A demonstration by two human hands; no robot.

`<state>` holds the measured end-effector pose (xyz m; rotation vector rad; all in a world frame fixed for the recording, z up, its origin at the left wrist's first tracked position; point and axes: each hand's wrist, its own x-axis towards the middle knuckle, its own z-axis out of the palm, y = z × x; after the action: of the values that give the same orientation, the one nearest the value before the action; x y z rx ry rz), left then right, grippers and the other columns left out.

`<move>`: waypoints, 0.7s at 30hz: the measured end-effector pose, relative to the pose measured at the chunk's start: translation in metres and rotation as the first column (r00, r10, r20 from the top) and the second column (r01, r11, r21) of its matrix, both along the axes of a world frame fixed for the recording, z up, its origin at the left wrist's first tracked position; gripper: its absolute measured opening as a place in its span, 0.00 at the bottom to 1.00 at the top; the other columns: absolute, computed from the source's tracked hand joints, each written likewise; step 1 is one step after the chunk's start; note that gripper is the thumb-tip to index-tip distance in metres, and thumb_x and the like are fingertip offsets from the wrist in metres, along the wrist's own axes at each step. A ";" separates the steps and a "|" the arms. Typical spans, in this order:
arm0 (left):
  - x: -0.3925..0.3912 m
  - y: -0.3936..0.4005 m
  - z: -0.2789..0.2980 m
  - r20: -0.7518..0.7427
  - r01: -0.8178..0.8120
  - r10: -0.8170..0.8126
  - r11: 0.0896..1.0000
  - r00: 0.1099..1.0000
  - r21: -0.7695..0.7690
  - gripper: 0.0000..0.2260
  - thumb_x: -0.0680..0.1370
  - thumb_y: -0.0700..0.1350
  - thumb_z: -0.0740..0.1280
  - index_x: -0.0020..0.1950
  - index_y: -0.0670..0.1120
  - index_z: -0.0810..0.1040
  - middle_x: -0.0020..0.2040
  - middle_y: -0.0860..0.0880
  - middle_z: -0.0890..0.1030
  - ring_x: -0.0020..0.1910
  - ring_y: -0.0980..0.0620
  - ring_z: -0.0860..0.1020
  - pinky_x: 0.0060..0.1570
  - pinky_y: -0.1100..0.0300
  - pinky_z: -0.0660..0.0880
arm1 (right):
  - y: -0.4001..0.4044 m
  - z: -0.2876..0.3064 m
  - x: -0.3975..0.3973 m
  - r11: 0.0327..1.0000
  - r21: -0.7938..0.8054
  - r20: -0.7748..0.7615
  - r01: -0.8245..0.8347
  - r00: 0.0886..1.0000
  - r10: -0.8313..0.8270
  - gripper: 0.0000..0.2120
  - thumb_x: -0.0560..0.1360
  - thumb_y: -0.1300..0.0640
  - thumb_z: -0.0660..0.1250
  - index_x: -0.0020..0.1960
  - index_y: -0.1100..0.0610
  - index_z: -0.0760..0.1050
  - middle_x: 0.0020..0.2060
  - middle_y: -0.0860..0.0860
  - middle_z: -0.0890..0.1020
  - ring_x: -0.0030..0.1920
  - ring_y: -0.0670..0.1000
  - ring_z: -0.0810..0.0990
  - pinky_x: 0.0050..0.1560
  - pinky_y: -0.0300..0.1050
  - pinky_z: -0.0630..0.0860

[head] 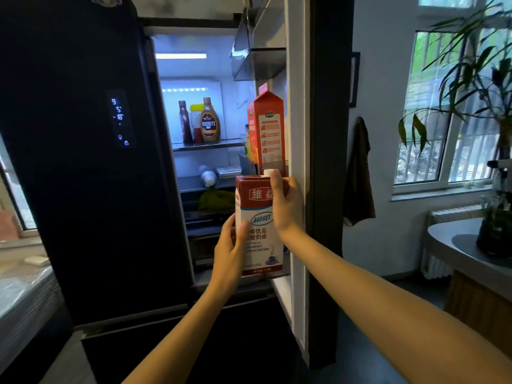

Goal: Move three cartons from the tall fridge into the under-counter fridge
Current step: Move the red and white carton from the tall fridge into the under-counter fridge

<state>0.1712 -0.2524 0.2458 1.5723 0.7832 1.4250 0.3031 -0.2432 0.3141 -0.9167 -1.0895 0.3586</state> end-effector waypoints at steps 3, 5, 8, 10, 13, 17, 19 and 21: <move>-0.001 -0.001 -0.011 0.060 -0.016 0.019 0.999 0.998 -0.039 0.27 0.77 0.63 0.61 0.69 0.47 0.71 0.58 0.48 0.83 0.52 0.56 0.85 0.43 0.63 0.82 | 0.002 -0.002 -0.010 1.000 -0.027 0.014 -0.012 1.000 0.012 0.15 0.83 0.44 0.62 0.52 0.57 0.72 0.41 0.46 0.84 0.40 0.40 0.85 0.36 0.32 0.78; -0.001 -0.001 -0.013 0.094 -0.044 0.048 0.998 0.994 -0.050 0.24 0.78 0.63 0.60 0.67 0.47 0.71 0.57 0.49 0.83 0.51 0.57 0.85 0.41 0.64 0.82 | 0.002 -0.001 -0.015 0.999 -0.052 0.038 -0.009 0.999 0.011 0.14 0.82 0.42 0.62 0.50 0.53 0.71 0.40 0.47 0.84 0.40 0.42 0.86 0.37 0.36 0.81; -0.004 0.000 -0.015 0.101 -0.089 0.094 0.995 0.990 -0.050 0.19 0.80 0.63 0.59 0.61 0.51 0.72 0.53 0.51 0.83 0.48 0.57 0.85 0.40 0.65 0.81 | -0.002 -0.002 -0.018 0.994 -0.105 0.102 -0.041 0.993 0.052 0.24 0.78 0.34 0.59 0.58 0.54 0.71 0.53 0.52 0.83 0.50 0.49 0.85 0.50 0.51 0.84; -0.008 0.000 -0.015 0.101 -0.106 0.111 0.993 0.989 -0.057 0.17 0.80 0.63 0.58 0.59 0.52 0.72 0.52 0.50 0.83 0.48 0.56 0.86 0.40 0.65 0.81 | -0.008 -0.004 -0.017 0.993 -0.119 0.235 -0.018 0.971 0.046 0.30 0.77 0.32 0.57 0.68 0.52 0.68 0.63 0.54 0.79 0.57 0.52 0.83 0.54 0.56 0.84; -0.012 0.000 -0.016 0.094 -0.126 0.131 0.991 0.987 -0.048 0.17 0.80 0.64 0.58 0.58 0.52 0.73 0.52 0.49 0.85 0.49 0.52 0.86 0.41 0.62 0.82 | -0.016 -0.007 -0.015 0.996 -0.086 0.377 0.010 0.926 0.024 0.34 0.78 0.33 0.54 0.78 0.50 0.60 0.70 0.52 0.74 0.59 0.50 0.82 0.53 0.54 0.84; -0.016 -0.003 -0.015 0.093 -0.169 0.167 0.986 0.982 0.009 0.17 0.80 0.64 0.58 0.57 0.53 0.74 0.51 0.50 0.85 0.50 0.51 0.86 0.44 0.59 0.83 | -0.026 -0.014 -0.012 0.985 0.128 0.549 0.113 0.819 -0.166 0.34 0.81 0.36 0.51 0.79 0.57 0.62 0.74 0.55 0.69 0.69 0.52 0.74 0.62 0.54 0.79; -0.018 -0.006 -0.014 0.096 -0.184 0.181 0.983 0.979 0.023 0.16 0.80 0.64 0.58 0.57 0.54 0.74 0.51 0.55 0.85 0.50 0.53 0.86 0.43 0.62 0.83 | -0.026 -0.019 -0.003 0.927 0.306 0.603 0.216 0.709 -0.364 0.32 0.83 0.39 0.51 0.78 0.59 0.65 0.75 0.57 0.69 0.72 0.55 0.69 0.69 0.54 0.71; -0.021 -0.008 -0.013 0.100 -0.195 0.192 0.981 0.976 0.020 0.16 0.80 0.63 0.58 0.57 0.54 0.74 0.51 0.55 0.85 0.50 0.53 0.86 0.43 0.62 0.83 | -0.022 -0.023 0.006 0.857 0.431 0.626 0.283 0.590 -0.510 0.30 0.84 0.40 0.51 0.77 0.58 0.66 0.75 0.59 0.68 0.73 0.57 0.68 0.71 0.57 0.66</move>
<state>0.1506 -0.2603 0.2332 1.4679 0.8792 1.6481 0.3090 -0.2656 0.2912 -1.0325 -1.5549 -0.6123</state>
